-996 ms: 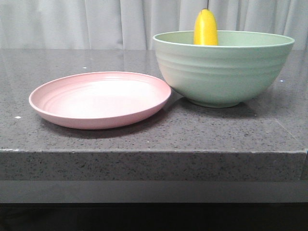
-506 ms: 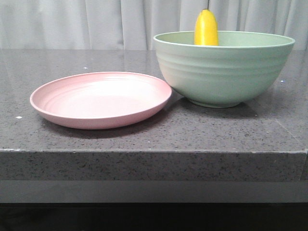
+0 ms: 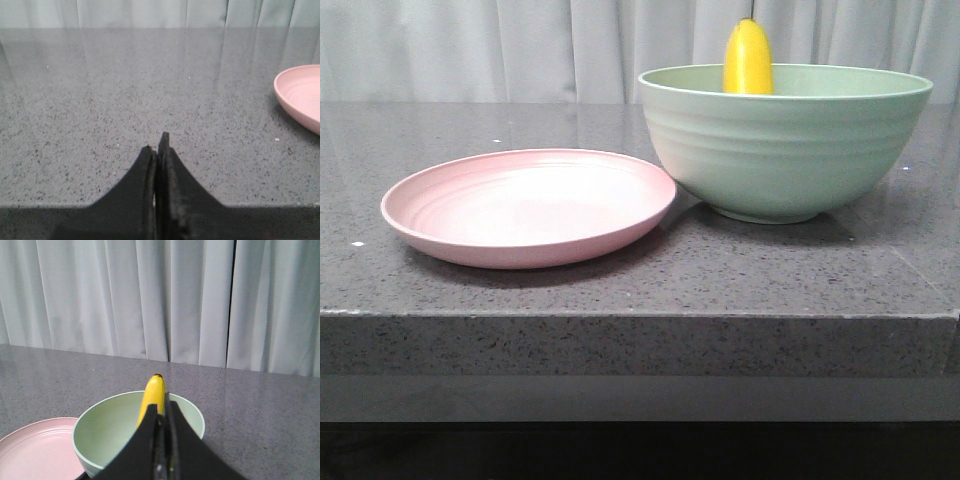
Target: Transfer banana from pink plate to green bowl
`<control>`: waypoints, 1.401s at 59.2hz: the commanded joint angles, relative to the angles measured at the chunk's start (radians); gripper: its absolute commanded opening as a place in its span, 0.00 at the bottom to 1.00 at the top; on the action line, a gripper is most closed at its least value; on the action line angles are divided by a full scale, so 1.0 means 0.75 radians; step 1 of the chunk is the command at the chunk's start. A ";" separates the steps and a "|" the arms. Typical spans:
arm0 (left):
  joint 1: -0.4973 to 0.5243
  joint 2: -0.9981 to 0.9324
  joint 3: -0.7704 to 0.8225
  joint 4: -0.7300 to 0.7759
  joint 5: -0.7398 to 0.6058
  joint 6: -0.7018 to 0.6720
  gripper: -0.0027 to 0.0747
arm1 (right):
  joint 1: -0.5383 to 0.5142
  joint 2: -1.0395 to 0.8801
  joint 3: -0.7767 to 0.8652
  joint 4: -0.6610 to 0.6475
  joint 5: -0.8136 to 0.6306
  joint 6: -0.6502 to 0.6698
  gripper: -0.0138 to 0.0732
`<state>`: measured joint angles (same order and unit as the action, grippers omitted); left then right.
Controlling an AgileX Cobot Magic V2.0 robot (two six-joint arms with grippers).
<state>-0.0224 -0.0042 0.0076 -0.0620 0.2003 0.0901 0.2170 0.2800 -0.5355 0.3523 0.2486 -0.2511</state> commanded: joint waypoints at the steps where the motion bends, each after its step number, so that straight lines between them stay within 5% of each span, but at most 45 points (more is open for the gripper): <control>1: 0.000 -0.029 0.005 -0.017 -0.113 -0.004 0.01 | -0.009 0.014 -0.031 -0.006 -0.101 -0.017 0.06; 55: 0.000 -0.026 0.005 -0.017 -0.113 -0.004 0.01 | 0.009 0.007 0.026 -0.011 -0.156 -0.006 0.06; 70: 0.000 -0.026 0.005 -0.017 -0.113 -0.004 0.01 | -0.226 -0.198 0.406 -0.224 -0.332 0.335 0.06; 83: 0.000 -0.026 0.005 -0.017 -0.113 -0.004 0.01 | -0.429 -0.417 0.729 -0.233 -0.320 0.366 0.06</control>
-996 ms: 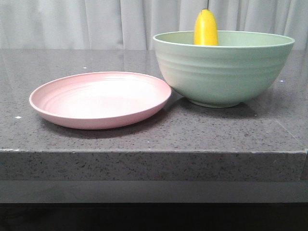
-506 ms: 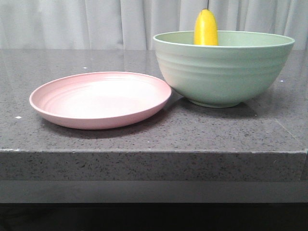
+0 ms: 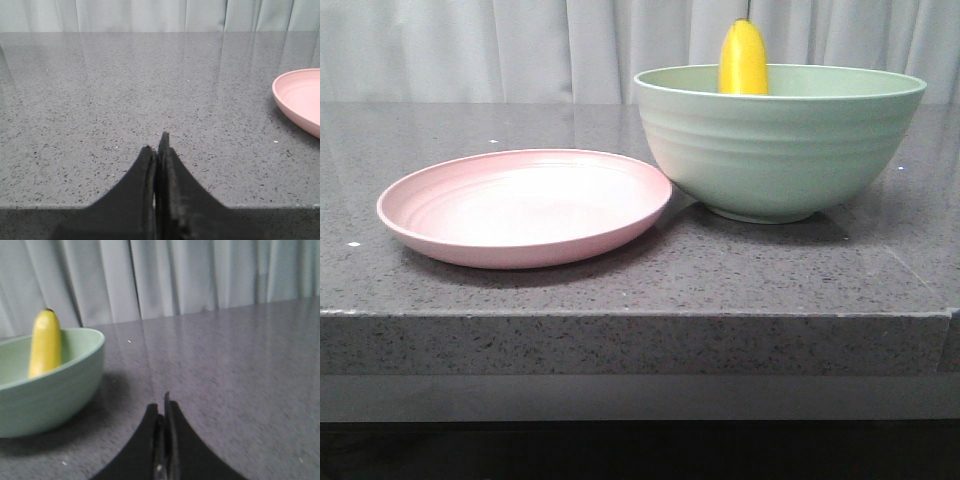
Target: Transfer banana from pink plate to green bowl
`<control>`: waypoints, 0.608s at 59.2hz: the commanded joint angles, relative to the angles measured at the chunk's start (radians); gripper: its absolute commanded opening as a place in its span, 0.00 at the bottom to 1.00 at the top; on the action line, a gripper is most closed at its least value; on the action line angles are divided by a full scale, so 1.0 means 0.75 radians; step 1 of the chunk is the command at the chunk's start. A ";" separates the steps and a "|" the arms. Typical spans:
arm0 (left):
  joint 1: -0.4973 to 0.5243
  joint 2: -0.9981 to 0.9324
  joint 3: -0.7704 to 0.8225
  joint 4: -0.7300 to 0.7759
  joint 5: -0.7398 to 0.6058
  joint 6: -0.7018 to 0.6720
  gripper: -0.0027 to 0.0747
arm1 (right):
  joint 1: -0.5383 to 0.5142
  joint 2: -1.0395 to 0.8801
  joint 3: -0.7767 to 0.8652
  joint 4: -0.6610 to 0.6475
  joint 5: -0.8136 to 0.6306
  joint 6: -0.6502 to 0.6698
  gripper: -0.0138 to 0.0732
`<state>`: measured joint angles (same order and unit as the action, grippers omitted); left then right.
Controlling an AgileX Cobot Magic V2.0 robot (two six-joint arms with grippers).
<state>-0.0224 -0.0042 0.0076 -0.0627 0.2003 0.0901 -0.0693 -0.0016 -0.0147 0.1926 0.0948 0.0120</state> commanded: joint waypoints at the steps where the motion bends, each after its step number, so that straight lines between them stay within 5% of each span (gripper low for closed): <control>1: 0.000 -0.026 0.005 -0.016 -0.113 -0.004 0.01 | -0.049 -0.039 0.050 -0.020 -0.115 0.020 0.06; 36: 0.000 -0.026 0.005 -0.016 -0.113 -0.004 0.01 | -0.055 -0.042 0.056 -0.020 -0.058 0.039 0.06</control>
